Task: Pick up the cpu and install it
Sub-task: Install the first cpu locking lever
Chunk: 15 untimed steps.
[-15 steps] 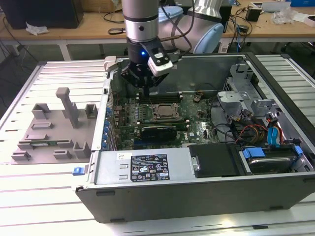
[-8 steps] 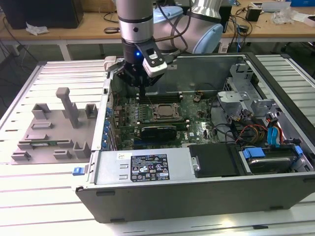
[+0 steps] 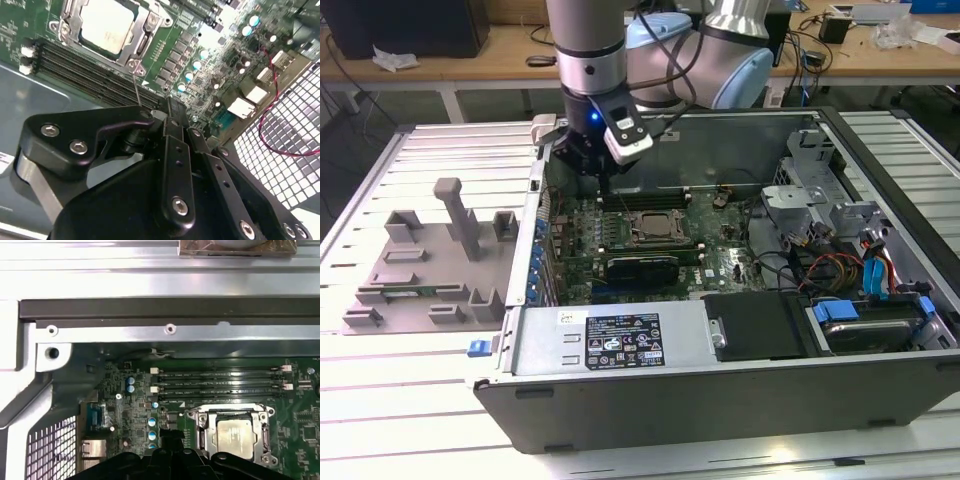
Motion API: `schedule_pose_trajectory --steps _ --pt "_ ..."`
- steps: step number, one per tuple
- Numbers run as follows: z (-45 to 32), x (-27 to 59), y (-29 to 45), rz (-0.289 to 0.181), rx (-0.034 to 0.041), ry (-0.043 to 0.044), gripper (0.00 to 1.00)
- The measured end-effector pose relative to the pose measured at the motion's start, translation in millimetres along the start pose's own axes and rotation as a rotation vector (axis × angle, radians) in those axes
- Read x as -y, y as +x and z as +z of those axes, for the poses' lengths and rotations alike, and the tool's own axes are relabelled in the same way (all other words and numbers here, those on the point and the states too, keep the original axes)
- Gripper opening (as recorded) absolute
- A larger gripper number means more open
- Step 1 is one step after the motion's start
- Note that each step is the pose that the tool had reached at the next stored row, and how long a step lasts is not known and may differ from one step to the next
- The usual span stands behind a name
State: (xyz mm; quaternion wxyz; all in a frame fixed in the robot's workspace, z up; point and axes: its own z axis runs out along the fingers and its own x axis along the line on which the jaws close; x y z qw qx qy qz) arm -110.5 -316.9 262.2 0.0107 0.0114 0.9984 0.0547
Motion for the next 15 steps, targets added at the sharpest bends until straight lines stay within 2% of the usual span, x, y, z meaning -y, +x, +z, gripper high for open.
schedule_pose_trajectory --steps 1,5,8,10,15 --pt "0.5 0.1 0.6 -0.001 -0.0003 -0.0116 0.11" --pt "1.0 0.3 1.0 -0.001 -0.0019 -0.0794 0.11" --pt "1.3 0.3 1.0 -0.001 -0.0018 -0.0823 0.11" --pt "4.4 0.6 0.5 -0.001 -0.0020 -0.0823 0.11" --pt "6.4 0.4 -15.8 -0.001 -0.0028 -0.0822 0.11"
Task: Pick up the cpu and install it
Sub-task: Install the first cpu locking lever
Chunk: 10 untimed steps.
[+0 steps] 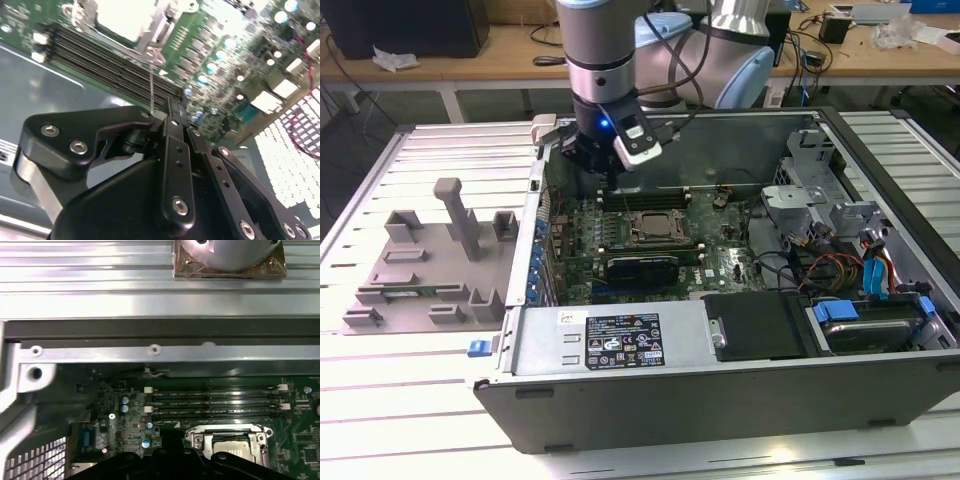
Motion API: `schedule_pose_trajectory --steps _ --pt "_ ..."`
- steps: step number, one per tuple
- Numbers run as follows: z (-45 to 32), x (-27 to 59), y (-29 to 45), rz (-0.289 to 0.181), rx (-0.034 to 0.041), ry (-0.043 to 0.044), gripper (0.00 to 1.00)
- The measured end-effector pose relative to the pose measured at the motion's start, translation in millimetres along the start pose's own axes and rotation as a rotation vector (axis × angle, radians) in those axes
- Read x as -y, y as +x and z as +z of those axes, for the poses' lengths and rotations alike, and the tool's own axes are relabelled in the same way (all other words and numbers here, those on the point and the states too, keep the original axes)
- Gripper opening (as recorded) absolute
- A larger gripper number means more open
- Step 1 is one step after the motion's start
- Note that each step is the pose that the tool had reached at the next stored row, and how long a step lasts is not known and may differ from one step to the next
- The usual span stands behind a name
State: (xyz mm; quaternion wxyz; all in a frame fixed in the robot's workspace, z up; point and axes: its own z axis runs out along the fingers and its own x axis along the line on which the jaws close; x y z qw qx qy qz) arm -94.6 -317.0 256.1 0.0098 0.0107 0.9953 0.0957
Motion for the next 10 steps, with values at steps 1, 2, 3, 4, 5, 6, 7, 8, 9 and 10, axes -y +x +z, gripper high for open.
schedule_pose_trajectory --steps 1,2,3,4,5,6,7,8,9,10 --pt "0.3 0.0 -6.9 0.000 -0.0011 0.0000 0.11" --pt "0.5 0.1 -12.8 0.000 -0.0020 0.0000 0.11" --pt "0.6 0.2 -15.8 0.001 -0.0024 0.0000 0.11" --pt "0.8 0.4 -22.2 0.001 -0.0033 0.0001 0.11" --pt "1.0 0.5 -27.9 0.001 -0.0041 0.0002 0.11" --pt "1.1 0.6 -28.6 0.001 -0.0040 0.0004 0.11" --pt "1.7 0.7 -28.7 0.001 -0.0025 0.0002 0.11" --pt "2.4 1.0 -28.7 0.000 0.0005 0.0002 0.11" --pt "3.3 1.6 -28.6 -0.001 0.0058 0.0003 0.11" --pt "4.0 2.0 -28.6 -0.002 0.0108 0.0003 0.11"
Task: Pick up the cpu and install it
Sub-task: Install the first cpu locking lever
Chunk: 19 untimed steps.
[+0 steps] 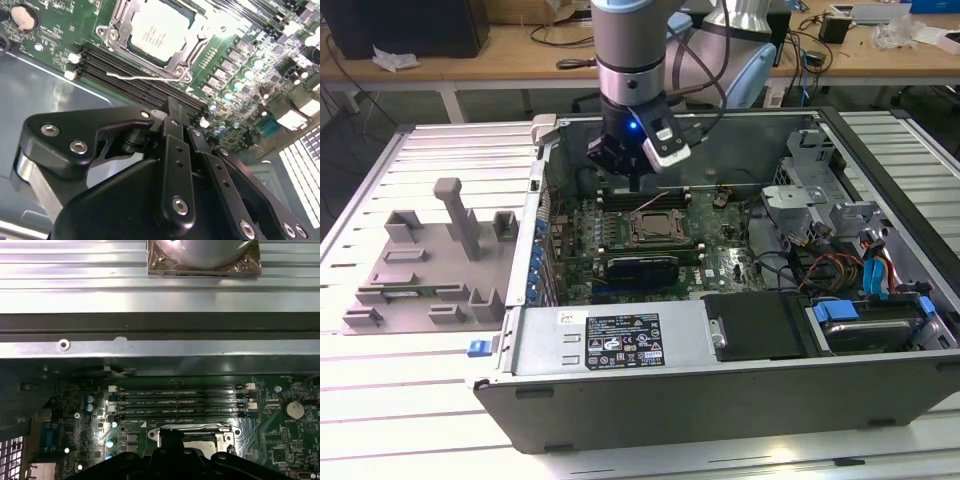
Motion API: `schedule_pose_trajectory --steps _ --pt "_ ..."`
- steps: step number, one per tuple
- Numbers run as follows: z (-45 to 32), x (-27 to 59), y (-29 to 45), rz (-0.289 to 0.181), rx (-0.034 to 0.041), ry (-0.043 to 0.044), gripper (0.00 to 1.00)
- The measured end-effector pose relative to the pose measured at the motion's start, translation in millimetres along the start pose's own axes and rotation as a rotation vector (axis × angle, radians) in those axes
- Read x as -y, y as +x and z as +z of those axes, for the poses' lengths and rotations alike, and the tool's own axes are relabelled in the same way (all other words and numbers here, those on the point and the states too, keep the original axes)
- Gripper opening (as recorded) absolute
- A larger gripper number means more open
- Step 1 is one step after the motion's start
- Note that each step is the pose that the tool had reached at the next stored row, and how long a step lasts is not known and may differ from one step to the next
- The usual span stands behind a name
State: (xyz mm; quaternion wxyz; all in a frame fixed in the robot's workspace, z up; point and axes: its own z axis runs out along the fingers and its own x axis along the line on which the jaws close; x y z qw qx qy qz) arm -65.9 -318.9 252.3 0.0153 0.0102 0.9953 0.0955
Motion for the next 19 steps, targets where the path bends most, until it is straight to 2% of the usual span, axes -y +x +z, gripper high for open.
schedule_pose_trajectory --steps 5,13,15,17,19 --pt "4.1 3.4 -1.5 -0.004 0.0237 -0.0007 0.11" --pt "18.0 5.9 -12.3 0.001 0.0263 -0.0005 0.11" --pt "19.7 6.0 -13.9 0.016 0.0292 0.0001 0.11" --pt "22.0 6.1 -15.0 0.048 0.0355 0.0016 0.11" --pt "26.2 2.2 -15.0 0.061 0.0381 0.0020 0.11"
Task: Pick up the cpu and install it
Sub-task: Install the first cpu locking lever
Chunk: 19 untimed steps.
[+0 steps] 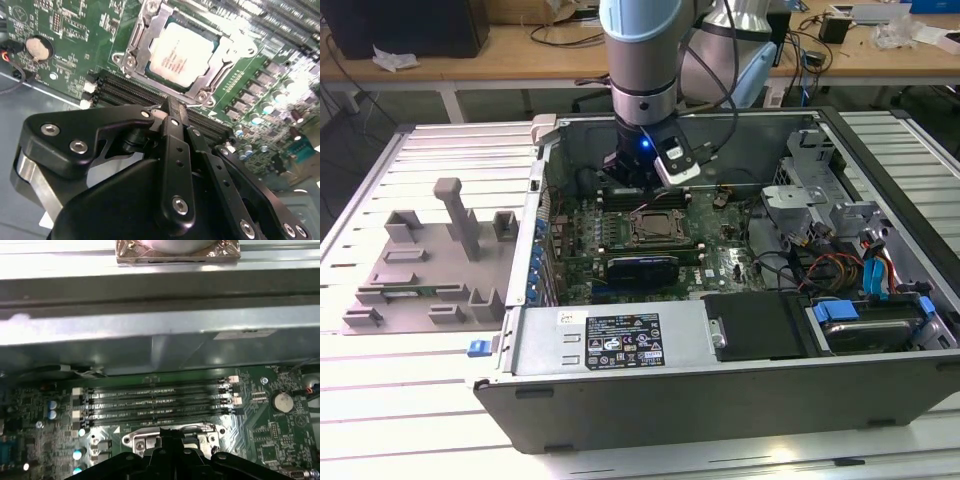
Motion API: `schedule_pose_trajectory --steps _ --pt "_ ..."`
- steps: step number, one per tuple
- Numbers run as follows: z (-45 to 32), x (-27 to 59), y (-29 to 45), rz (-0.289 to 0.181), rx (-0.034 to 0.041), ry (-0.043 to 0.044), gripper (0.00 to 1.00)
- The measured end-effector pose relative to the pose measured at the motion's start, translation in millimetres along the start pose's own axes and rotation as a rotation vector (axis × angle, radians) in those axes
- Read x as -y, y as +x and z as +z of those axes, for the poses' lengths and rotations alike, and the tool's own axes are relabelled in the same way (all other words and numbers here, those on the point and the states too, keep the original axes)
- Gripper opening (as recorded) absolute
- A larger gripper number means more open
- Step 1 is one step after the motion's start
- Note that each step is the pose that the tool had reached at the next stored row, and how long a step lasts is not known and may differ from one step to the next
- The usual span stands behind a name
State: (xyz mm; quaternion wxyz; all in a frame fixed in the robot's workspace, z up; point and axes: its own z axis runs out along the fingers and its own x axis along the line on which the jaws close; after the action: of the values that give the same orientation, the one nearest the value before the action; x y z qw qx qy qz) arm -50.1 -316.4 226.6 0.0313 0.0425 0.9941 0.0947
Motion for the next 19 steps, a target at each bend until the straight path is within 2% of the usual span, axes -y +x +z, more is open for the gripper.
schedule_pose_trajectory --steps 5,7,11,14,17,19 --pt "6.0 -5.0 0.8 0.019 0.0039 0.0008 0.11" --pt "9.2 -4.5 0.3 0.066 0.0129 0.0037 0.11" --pt "13.0 -4.1 -0.3 0.123 0.0239 0.0069 0.11" --pt "14.7 -6.3 -0.2 0.137 0.0266 0.0076 0.11" --pt "16.9 -12.3 0.1 0.148 0.0287 0.0082 0.11" --pt "17.5 -12.5 -0.4 0.153 0.0299 0.0083 0.11"
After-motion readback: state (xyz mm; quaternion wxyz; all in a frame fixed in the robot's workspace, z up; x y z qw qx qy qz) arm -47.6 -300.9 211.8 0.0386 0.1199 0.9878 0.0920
